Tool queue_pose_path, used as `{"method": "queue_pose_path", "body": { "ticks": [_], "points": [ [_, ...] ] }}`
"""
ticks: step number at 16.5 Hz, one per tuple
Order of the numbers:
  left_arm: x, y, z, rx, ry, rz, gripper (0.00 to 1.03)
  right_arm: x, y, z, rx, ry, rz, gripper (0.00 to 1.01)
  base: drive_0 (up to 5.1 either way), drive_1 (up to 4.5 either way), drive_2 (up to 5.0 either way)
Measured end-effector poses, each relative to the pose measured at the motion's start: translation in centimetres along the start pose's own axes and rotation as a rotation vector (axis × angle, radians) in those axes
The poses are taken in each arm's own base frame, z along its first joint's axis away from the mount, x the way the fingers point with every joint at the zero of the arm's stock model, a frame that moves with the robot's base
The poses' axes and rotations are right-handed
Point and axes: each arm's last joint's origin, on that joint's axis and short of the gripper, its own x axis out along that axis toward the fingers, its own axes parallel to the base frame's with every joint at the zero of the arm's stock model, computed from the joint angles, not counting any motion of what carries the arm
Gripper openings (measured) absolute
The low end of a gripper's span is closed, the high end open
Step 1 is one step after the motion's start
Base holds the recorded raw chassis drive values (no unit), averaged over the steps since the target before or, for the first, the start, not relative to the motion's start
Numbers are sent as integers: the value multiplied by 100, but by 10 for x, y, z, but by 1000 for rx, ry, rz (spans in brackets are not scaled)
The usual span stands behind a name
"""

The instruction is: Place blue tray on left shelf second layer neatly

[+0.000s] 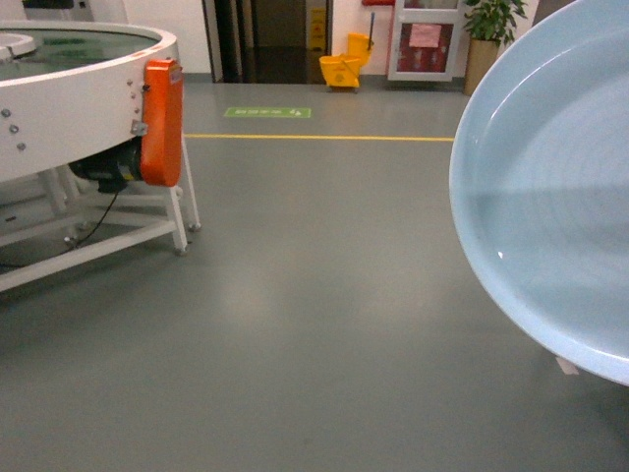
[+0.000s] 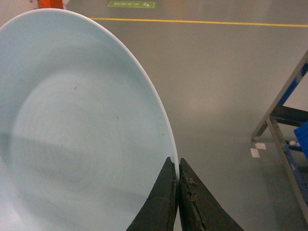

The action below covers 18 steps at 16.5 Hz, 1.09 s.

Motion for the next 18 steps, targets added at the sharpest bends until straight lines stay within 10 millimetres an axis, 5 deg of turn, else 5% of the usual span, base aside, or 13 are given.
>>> {"method": "queue_pose_path", "body": {
  "ticks": [3,18],
  "points": [
    [0,0,0,0,2,-1,98,0,0,0,0,2,1,2,-156,243,-555],
    [0,0,0,0,0,0,98,1,0,-1,0,5,0,2,-165,-165,-165]
  ]
}}
